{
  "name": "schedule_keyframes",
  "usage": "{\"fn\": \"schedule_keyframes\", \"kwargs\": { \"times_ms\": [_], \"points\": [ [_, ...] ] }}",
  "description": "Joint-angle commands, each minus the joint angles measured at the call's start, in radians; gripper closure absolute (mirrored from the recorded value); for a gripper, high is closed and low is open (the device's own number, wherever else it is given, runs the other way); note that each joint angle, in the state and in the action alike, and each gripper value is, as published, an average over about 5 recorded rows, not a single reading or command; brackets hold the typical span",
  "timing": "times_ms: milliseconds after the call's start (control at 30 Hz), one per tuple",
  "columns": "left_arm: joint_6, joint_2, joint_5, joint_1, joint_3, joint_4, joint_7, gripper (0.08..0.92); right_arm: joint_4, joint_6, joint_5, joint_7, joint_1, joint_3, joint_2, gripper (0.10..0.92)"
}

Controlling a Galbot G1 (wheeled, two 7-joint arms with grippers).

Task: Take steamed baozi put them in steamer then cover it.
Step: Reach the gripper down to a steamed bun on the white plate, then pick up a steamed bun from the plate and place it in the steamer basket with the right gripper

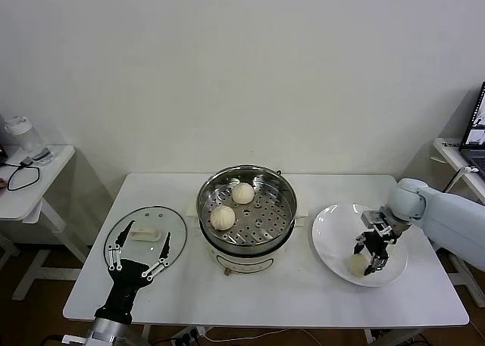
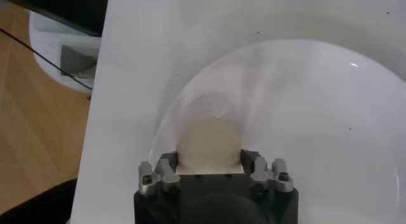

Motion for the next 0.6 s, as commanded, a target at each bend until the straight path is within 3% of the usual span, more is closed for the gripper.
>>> {"fn": "schedule_keyframes", "kwargs": {
  "times_ms": [33,300,600],
  "points": [
    [0.0,0.003,-0.001,-0.002,0.001,-0.004,0.0,0.177,0.056,0.093,0.007,-0.036,0.287,-0.06,0.036,0.38],
    [-0.001,0.006,-0.001,-0.002,0.004,-0.011,-0.001,0.177,0.125,0.318,0.065,-0.047,0.632,-0.21,0.232,0.381],
    [-0.002,0.006,-0.003,-0.002,0.008,-0.017,-0.001,0.177,0.24,0.453,0.003,-0.007,0.635,-0.217,0.417,0.381]
  ]
}}
